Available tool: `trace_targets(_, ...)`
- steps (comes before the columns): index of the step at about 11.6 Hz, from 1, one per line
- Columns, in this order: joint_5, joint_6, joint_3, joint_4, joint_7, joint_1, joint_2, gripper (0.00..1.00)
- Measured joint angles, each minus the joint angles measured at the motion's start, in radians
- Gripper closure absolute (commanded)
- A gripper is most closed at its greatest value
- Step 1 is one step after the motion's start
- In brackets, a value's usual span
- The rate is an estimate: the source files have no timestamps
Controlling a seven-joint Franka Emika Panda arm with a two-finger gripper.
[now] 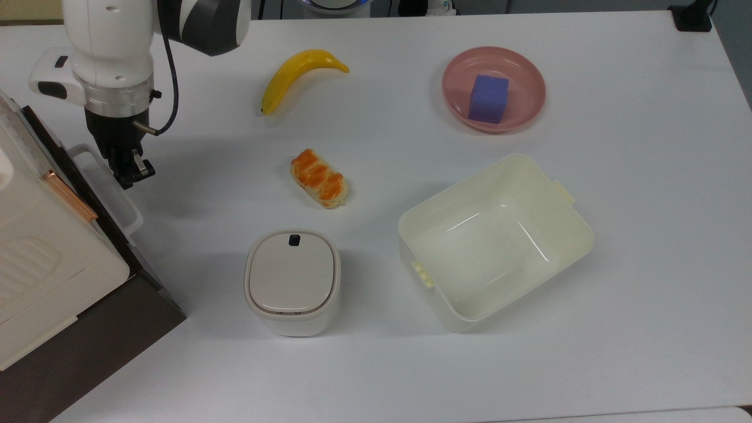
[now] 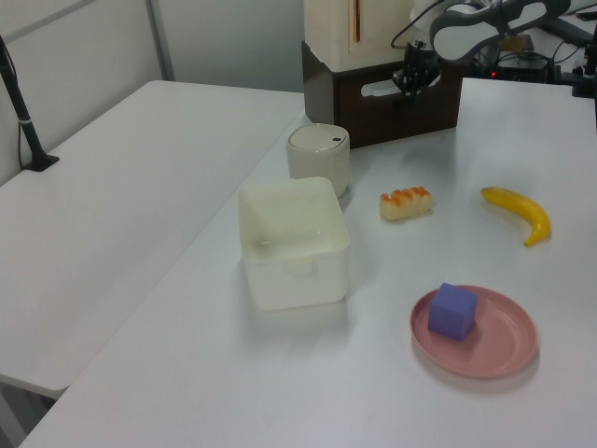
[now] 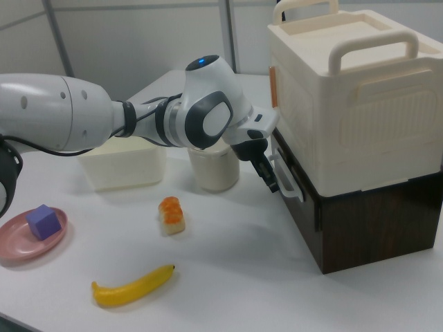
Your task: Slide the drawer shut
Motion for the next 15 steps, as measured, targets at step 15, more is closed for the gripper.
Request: trace_targets(15,-0.035,-0.234,0.126,0.035,-0.332,0.043,-0.086,0.99)
